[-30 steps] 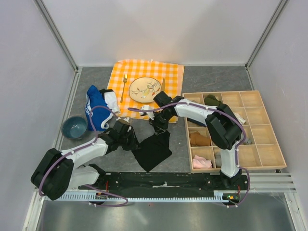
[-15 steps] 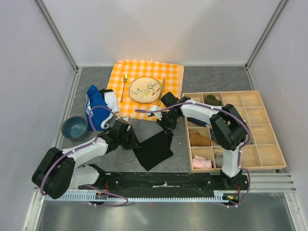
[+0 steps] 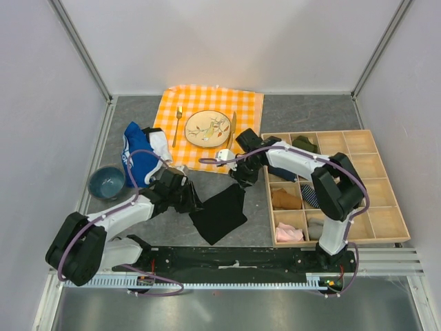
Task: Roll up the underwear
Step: Fold the underwear at the center of the board.
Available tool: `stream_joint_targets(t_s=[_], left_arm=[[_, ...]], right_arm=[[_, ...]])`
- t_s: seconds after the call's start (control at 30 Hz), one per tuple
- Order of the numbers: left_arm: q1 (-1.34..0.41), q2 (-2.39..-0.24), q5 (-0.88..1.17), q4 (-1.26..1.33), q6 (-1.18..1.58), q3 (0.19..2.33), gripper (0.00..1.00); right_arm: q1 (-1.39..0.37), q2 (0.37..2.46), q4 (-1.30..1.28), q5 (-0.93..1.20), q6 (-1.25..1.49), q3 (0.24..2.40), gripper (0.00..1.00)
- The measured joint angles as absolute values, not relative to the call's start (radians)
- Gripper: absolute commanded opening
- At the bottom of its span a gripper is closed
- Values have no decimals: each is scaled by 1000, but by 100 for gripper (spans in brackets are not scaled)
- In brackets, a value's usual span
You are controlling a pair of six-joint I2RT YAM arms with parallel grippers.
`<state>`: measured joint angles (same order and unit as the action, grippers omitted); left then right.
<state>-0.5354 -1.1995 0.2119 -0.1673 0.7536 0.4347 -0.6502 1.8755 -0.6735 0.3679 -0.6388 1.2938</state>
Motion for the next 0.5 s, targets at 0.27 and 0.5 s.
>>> stream_joint_targets(t_s=[0.27,0.5], left_arm=[[-518,-1095,200,-302,640,558,59],[-509,-914,171,-401,514,648,74]], right_arm=[[-649,1602,-657,578,-831,1238,98],[-691,1492,-747,793,-1217,1089,87]])
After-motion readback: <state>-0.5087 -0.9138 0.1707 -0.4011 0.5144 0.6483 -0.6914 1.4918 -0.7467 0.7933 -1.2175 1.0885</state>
